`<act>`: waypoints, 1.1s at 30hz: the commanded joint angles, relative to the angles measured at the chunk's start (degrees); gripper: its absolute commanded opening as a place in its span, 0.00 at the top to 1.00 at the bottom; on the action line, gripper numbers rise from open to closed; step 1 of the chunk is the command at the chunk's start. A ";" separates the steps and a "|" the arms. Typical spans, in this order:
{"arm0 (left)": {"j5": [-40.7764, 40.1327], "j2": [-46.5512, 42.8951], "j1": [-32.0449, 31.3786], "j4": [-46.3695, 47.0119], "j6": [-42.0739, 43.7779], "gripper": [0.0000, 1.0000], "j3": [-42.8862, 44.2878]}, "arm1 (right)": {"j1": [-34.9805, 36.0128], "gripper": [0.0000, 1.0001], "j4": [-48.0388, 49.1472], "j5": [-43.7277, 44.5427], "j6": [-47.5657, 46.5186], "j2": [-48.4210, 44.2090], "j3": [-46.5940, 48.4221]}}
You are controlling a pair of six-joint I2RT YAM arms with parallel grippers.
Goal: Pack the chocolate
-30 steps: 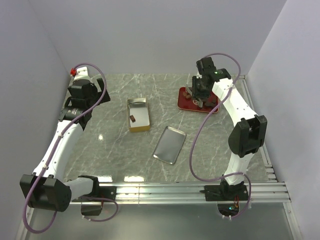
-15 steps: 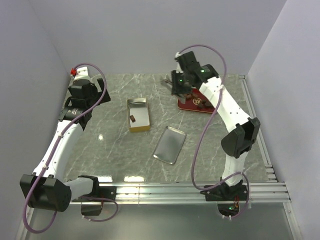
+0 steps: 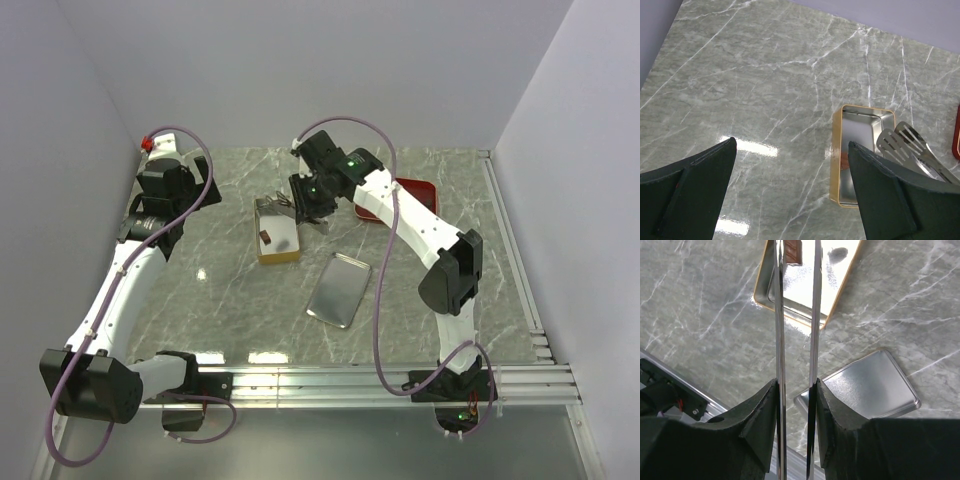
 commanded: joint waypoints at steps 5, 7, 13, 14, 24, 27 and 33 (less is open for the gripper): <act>0.97 -2.27 -0.14 1.17 -0.31 0.01 -0.24 | -0.36 0.62 0.42 0.78 0.08 -2.24 1.13; 0.97 -2.44 -0.14 1.17 -0.31 0.01 -0.33 | -0.19 0.62 0.42 0.78 0.08 -2.33 0.95; 0.79 -2.89 -0.14 0.91 -0.22 0.00 -0.59 | -0.28 0.59 0.60 0.52 0.52 -2.50 0.51; 0.79 -2.97 -0.14 0.99 -0.31 0.01 -0.59 | -0.28 0.58 0.51 0.61 0.52 -2.59 0.42; 0.97 -3.68 -0.14 1.08 -0.48 0.00 -1.03 | 0.08 0.55 0.95 0.35 0.87 -3.12 -0.02; 0.88 -3.94 -0.14 1.08 -0.49 0.01 -1.21 | 0.08 0.53 1.21 0.17 0.96 -3.29 -0.37; 0.62 -4.12 -0.14 0.91 -0.31 0.00 -1.12 | 0.25 0.53 1.74 0.26 1.22 -3.47 -0.63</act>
